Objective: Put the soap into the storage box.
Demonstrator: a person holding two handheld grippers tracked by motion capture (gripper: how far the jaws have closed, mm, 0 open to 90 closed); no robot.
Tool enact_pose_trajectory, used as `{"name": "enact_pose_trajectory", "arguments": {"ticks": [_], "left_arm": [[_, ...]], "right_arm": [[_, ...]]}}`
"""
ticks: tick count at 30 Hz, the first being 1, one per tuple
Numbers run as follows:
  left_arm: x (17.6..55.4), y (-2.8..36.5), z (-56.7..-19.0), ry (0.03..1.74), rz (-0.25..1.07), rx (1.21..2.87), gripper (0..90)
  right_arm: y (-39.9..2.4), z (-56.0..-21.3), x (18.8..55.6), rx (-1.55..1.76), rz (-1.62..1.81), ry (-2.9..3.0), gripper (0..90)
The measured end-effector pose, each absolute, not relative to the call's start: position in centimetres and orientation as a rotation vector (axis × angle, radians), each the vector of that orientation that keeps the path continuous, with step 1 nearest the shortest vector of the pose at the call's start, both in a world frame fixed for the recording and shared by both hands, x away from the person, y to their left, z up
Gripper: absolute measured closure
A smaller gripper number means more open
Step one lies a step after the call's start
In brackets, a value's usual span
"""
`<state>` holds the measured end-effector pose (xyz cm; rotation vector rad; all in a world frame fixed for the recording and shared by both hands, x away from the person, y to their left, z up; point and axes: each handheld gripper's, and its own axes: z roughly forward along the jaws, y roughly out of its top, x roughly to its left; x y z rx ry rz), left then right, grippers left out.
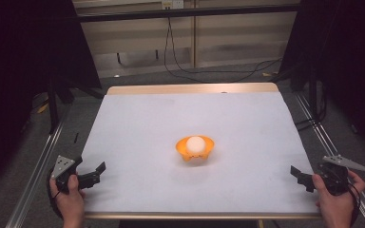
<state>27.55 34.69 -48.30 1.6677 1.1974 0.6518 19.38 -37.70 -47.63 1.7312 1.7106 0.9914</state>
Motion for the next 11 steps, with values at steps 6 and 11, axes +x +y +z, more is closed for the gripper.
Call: {"name": "enact_pose_trajectory", "arguments": {"ticks": [6, 11], "left_arm": [[27.52, 34.7, -48.3, 1.196, 0.653, 1.666, 1.6], [27.63, 34.68, -48.3, 1.199, 0.65, 1.674, 1.5]], "right_arm": [[-37.5, -48.14, 18.72, 1.701, 1.002, 1.644, 1.0], [-37.4, -47.9, 18.46, 1.714, 1.005, 1.617, 2.2]]}}
